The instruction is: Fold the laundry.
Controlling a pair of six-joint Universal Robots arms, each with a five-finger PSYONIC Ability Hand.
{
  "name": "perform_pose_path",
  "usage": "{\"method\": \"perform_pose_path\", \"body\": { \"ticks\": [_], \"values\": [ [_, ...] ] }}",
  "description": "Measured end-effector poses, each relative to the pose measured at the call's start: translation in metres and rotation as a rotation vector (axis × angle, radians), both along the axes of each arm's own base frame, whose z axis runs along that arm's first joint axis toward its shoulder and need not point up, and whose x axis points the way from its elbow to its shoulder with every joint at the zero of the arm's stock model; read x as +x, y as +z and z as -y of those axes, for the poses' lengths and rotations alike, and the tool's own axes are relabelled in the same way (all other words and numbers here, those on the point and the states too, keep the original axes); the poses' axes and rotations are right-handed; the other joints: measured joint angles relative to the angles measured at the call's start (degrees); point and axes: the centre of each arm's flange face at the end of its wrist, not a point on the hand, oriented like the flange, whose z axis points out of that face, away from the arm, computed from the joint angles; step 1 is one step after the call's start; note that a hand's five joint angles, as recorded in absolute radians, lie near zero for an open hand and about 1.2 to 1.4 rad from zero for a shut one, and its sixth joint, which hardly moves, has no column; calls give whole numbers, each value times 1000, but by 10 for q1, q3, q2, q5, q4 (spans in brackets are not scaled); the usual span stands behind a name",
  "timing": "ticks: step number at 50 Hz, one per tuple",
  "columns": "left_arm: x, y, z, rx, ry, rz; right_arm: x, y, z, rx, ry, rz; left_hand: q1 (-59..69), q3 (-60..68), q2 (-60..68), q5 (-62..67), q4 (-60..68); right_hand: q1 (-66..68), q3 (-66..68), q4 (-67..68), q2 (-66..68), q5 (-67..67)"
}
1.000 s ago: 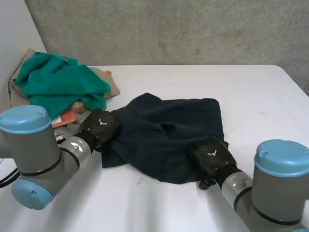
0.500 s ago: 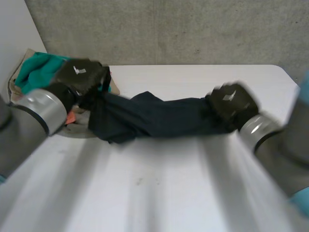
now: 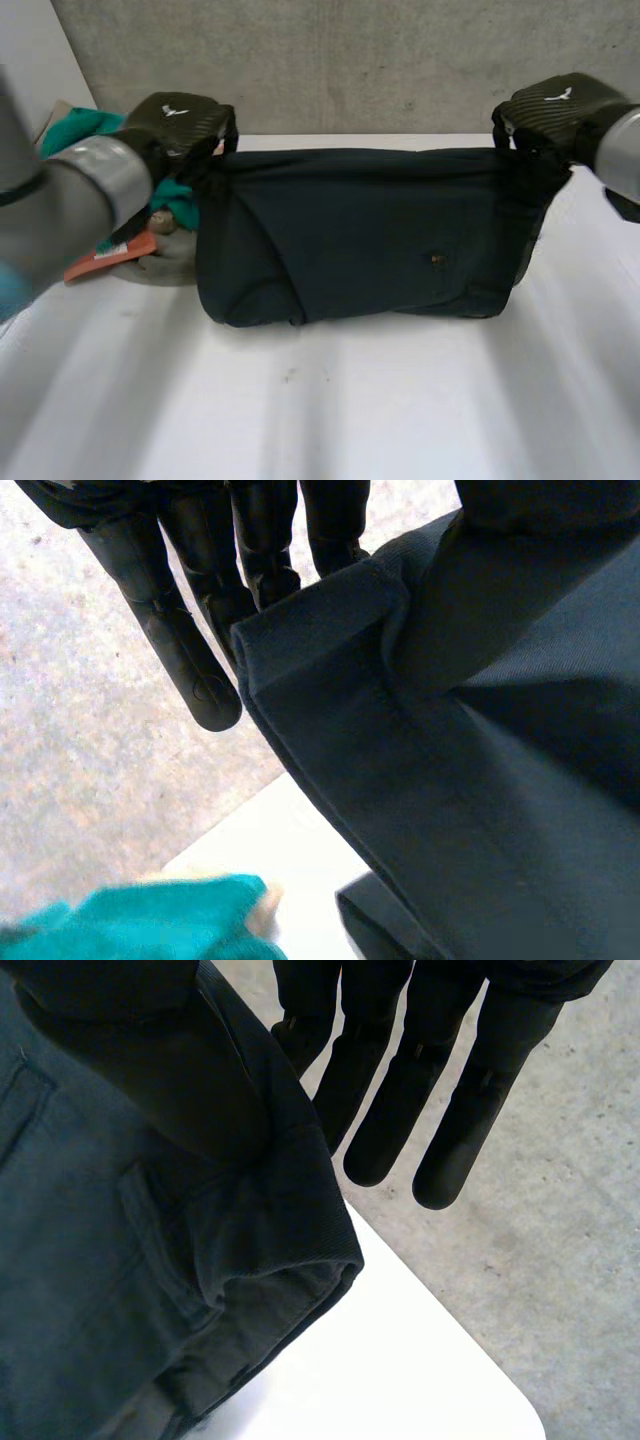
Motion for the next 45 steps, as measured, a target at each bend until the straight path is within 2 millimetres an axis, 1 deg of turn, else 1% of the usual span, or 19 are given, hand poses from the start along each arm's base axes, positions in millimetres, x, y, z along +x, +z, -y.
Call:
{"method": "perform_pose_path", "body": {
  "ticks": [2, 3, 4, 6, 9, 13, 14, 15, 18, 21, 24, 29, 31, 35, 38, 40, 42, 43, 45],
  "values": [
    [-10, -1, 20, -79, -4, -3, 4, -6, 16, -33, -11, 17, 0, 0, 0, 0, 0, 0, 0, 0, 0, 0],
    [-12, 0, 23, -94, -5, -4, 6, -8, 21, -50, -15, 25, 0, 0, 0, 0, 0, 0, 0, 0, 0, 0],
    [-19, 4, 36, -171, -6, -15, 10, -8, 33, -96, -25, 47, 0, 0, 0, 0, 0, 0, 1, 0, 0, 0],
    [-31, 22, 57, -355, 0, -52, 18, -2, 52, -215, -45, 104, 0, 0, 0, 0, 0, 0, 2, 0, 0, 0],
    [-40, 52, 72, -586, 19, -122, 29, 21, 70, -426, -67, 204, 0, 0, 0, 0, 0, 0, 2, 0, 0, 0],
    [-44, 92, 77, -843, 55, -224, 38, 61, 77, -694, -78, 336, 0, 0, 0, 0, 0, 0, 2, 0, 0, 3],
    [-44, 95, 77, -866, 60, -235, 39, 64, 77, -716, -78, 347, 0, 0, 0, 1, 0, 0, 2, 0, 0, 3],
    [-43, 102, 76, -904, 72, -256, 40, 76, 76, -785, -74, 381, 0, 0, 0, 4, 0, 0, 2, 0, 0, 6],
    [-41, 104, 76, -917, 94, -271, 43, 87, 74, -854, -58, 413, 0, 0, 0, 6, 0, 0, 2, 0, 0, 9],
    [-40, 89, 77, -860, 110, -252, 46, 82, 75, -848, -39, 407, 0, 0, 1, 6, 0, 0, 2, 0, 0, 11],
    [-41, 67, 75, -780, 109, -215, 48, 63, 78, -787, -25, 379, 0, 0, 1, 6, 0, 0, 2, 0, 0, 11],
    [-49, 23, 56, -633, 69, -146, 51, 10, 83, -620, -10, 307, 0, 0, 1, 11, 0, 0, 2, 0, 0, 11],
    [-53, -4, 43, -552, 39, -106, 52, -16, 84, -540, -2, 273, 0, 1, 2, 11, 0, 0, 2, 0, 0, 11],
    [-56, -45, 21, -423, -3, -35, 52, -65, 81, -393, 16, 211, 1, 2, 2, 11, 0, 0, 2, 0, 0, 11],
    [-55, -73, 5, -321, -26, 29, 51, -92, 75, -301, 28, 175, 1, 2, 2, 11, 0, 0, 2, 0, 0, 11],
    [-50, -98, -11, -219, -37, 100, 48, -114, 66, -207, 38, 131, 1, 2, 2, 11, 0, 0, 2, 0, 0, 11],
    [-46, -108, -21, -164, -33, 143, 46, -124, 59, -155, 42, 101, 1, 2, 2, 11, 0, 0, 2, 0, 0, 11],
    [-39, -117, -36, -95, -21, 203, 42, -134, 47, -89, 49, 56, 1, 2, 2, 11, 0, 0, 2, 0, 0, 11],
    [-32, -121, -50, -40, -4, 257, 37, -139, 33, -28, 58, 8, 1, 2, 2, 11, 0, 0, 2, 0, 0, 11]
  ]
}}
